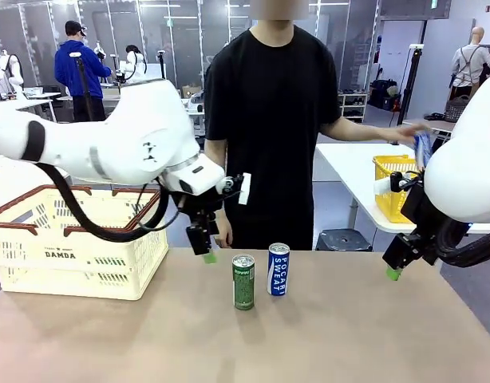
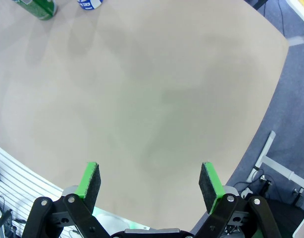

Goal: Place the drinks into the Shopping basket.
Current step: Pick up one drink and place it into the Shopping basket.

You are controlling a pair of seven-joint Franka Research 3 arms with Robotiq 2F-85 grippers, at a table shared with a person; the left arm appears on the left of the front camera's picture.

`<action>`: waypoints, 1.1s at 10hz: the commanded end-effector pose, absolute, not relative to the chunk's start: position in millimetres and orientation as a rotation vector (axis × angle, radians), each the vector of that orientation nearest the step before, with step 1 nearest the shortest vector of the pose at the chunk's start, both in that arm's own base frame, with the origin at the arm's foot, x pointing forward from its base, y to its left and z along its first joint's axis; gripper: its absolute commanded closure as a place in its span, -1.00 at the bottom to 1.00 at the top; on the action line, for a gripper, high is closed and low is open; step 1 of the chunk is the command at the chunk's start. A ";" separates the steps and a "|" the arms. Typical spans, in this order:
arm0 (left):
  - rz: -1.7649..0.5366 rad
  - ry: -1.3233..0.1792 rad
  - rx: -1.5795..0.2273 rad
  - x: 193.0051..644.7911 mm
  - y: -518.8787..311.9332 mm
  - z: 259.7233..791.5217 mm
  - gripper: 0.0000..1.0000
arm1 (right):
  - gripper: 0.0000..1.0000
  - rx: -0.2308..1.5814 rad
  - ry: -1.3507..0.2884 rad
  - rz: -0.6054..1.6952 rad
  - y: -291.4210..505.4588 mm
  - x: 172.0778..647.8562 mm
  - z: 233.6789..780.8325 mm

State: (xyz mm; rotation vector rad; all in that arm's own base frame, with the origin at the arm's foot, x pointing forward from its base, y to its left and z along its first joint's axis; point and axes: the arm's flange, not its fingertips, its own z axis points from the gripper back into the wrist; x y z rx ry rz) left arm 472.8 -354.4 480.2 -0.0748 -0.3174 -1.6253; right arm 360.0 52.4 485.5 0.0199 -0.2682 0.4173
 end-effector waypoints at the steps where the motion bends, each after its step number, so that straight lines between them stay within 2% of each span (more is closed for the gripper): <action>1: -1.584 -0.261 -0.058 484.1 -378.7 482.4 -0.98 | -1.00 0.023 -0.268 0.415 51.3 359.7 485.2; 5: -1.495 -0.273 -0.055 486.4 -406.2 469.7 -0.98 | -1.00 0.023 -0.268 0.415 51.3 359.7 485.2; 11: -1.486 -0.233 -0.007 500.1 -417.1 464.0 -0.98 | -1.00 0.023 -0.268 0.415 51.3 359.7 485.2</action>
